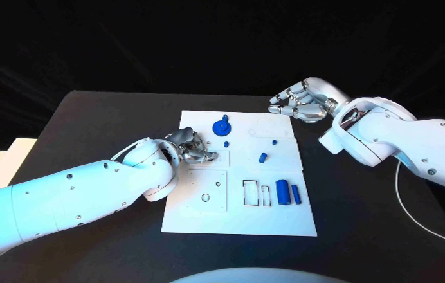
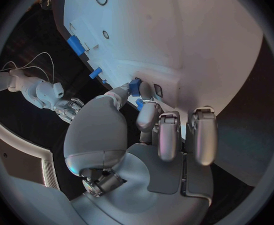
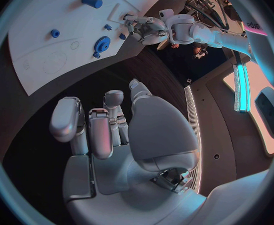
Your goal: Assemble the parts on the task board
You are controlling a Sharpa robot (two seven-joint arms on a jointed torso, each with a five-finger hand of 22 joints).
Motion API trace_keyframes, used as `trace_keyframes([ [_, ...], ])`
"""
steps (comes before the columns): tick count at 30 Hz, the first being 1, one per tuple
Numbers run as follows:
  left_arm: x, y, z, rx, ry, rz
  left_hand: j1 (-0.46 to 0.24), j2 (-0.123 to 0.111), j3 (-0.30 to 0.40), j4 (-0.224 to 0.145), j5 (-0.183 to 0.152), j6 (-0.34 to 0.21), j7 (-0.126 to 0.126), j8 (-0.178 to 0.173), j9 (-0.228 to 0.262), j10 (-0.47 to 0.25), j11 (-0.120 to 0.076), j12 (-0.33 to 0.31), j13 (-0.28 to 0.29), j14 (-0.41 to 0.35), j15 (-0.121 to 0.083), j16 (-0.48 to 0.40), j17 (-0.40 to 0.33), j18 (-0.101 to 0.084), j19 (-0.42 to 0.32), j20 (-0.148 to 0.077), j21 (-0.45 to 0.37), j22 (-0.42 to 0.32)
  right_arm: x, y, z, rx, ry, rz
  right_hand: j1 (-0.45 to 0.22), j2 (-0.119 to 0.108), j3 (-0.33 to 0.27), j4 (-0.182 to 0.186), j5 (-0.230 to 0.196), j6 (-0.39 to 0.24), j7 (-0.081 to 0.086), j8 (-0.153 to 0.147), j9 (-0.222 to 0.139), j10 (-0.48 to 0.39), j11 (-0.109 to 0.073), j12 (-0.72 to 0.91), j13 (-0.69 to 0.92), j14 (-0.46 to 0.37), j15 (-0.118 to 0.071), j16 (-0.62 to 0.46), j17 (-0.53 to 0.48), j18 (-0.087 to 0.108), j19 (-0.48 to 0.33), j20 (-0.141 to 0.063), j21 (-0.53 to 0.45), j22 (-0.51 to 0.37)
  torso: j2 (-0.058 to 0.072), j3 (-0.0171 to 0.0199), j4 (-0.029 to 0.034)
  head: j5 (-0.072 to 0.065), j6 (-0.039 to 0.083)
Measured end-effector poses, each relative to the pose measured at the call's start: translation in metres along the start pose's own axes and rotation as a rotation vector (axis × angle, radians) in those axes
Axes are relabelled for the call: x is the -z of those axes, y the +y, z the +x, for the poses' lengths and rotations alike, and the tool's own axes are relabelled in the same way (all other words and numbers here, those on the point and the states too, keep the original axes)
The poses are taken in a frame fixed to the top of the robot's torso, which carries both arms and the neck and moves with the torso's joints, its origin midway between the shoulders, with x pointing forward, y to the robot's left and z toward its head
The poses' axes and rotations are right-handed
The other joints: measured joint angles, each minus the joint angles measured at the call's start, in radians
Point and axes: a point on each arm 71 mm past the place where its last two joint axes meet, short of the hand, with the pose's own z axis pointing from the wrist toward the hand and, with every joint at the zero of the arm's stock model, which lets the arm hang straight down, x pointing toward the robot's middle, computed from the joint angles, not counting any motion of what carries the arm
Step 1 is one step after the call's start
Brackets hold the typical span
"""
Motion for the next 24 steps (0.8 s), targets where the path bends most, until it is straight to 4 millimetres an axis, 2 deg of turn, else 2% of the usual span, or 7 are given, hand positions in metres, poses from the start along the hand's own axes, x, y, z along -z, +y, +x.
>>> trace_keyframes([
  [2,-0.0001,0.0002,0.0,0.003,0.001,-0.002,-0.005,-0.003,0.0,0.002,0.0,0.0,0.0,0.0,0.0,0.0,0.0,0.003,0.004,0.0,0.0,0.0,0.0,0.0,0.0,0.0,0.004,0.0,0.0,0.0,0.0,0.0,0.0,0.0,0.0,0.0,0.0,0.0,0.002,0.0,0.0,0.0,0.0,0.0,0.0,0.0,0.0,0.0,0.0,0.0,0.0,0.0,0.0,0.0,0.0,0.0,0.0,-0.0001,0.0001,0.0,0.0],
  [4,-0.0004,0.0007,0.0,0.007,0.002,-0.005,-0.008,-0.005,-0.003,0.006,0.003,0.003,0.001,0.0,0.0,0.004,-0.004,0.008,0.008,0.0,0.0,0.0,0.0,-0.012,0.0,0.0,0.008,0.0,0.0,-0.0001,0.0,0.0,0.0,0.0,0.0,0.0,-0.006,0.006,0.008,0.0,0.0,0.0,0.0,0.0,0.0,0.0,0.0,0.0,0.0,0.0,0.0,0.0,0.0,0.0,-0.001,0.0,0.0,0.0,0.0001,0.0,0.0],
  [9,-0.001,0.0024,0.0003,0.014,0.005,-0.012,-0.034,-0.011,-0.013,0.023,0.006,0.011,-0.003,0.004,0.003,0.011,-0.003,0.011,0.011,0.0,0.0,0.0,0.0,-0.012,0.004,-0.004,0.012,0.0,0.0001,-0.0002,0.0001,-0.001,0.001,0.001,-0.013,0.013,-0.024,0.032,0.051,0.0,0.0,0.0,0.0,0.0,0.0,0.004,0.0,0.0,0.0,-0.004,0.0,0.0,0.0,0.0,-0.005,-0.006,0.0,-0.0006,0.0002,0.0,0.0],
  [17,-0.0014,0.003,0.0005,0.026,0.006,-0.017,-0.047,-0.009,-0.017,0.033,0.006,0.014,-0.001,0.007,0.004,0.011,-0.003,0.012,0.014,0.004,-0.004,0.0,0.0,-0.011,0.004,-0.004,0.012,0.0,0.0,-0.0003,0.0001,-0.002,0.003,0.001,-0.013,0.013,-0.031,0.039,0.062,0.0,0.0,0.0,0.0,0.0,0.0,0.008,0.0,0.0,0.0,-0.004,0.0,0.0,0.0,0.0,-0.009,-0.008,0.0,-0.0007,0.0008,-0.001,0.0],
  [19,-0.0015,0.0033,0.0007,0.028,0.005,-0.018,-0.048,-0.01,-0.019,0.038,0.006,0.016,-0.002,0.008,0.004,0.012,-0.005,0.015,0.016,0.004,-0.004,0.0,0.0,-0.011,0.004,-0.004,0.012,0.0,0.0,-0.0005,0.0001,-0.002,0.003,0.002,-0.023,0.023,-0.038,0.05,0.062,0.0,0.0,0.0,0.0,0.0,0.0,0.009,0.0,0.0,0.0,-0.004,0.0,0.0,-0.004,0.004,-0.009,-0.008,0.0,-0.0007,0.0006,-0.001,0.0],
  [21,-0.0015,0.0036,0.0009,0.031,0.004,-0.019,-0.05,-0.011,-0.021,0.042,0.006,0.02,-0.005,0.008,0.004,0.017,-0.009,0.022,0.022,0.0,-0.007,0.0,0.0,-0.012,0.0,-0.007,0.012,0.0,-0.0001,-0.0007,0.0001,-0.002,0.003,0.003,-0.043,0.043,-0.048,0.06,0.053,0.0,0.0,0.0,0.0,0.0,0.0,0.013,0.0,0.0,0.0,-0.008,0.0,0.0,-0.004,0.004,-0.009,-0.01,0.0,-0.0007,0.0004,-0.001,0.0],
  [24,-0.0016,0.0041,0.0012,0.037,0.001,-0.02,-0.062,-0.011,-0.032,0.053,0.006,0.029,-0.007,0.008,0.004,0.023,-0.009,0.029,0.029,0.0,-0.007,0.0,0.0,-0.011,0.0,-0.007,0.012,0.0,-0.0005,-0.001,0.0002,-0.003,0.003,0.004,-0.066,0.051,-0.063,0.064,0.036,0.0,0.0,0.0,0.0,0.0,0.0,0.013,-0.001,0.0,0.0,-0.008,0.0,0.0,-0.004,0.004,-0.013,-0.012,0.0,-0.0006,0.0002,-0.001,0.001],
])
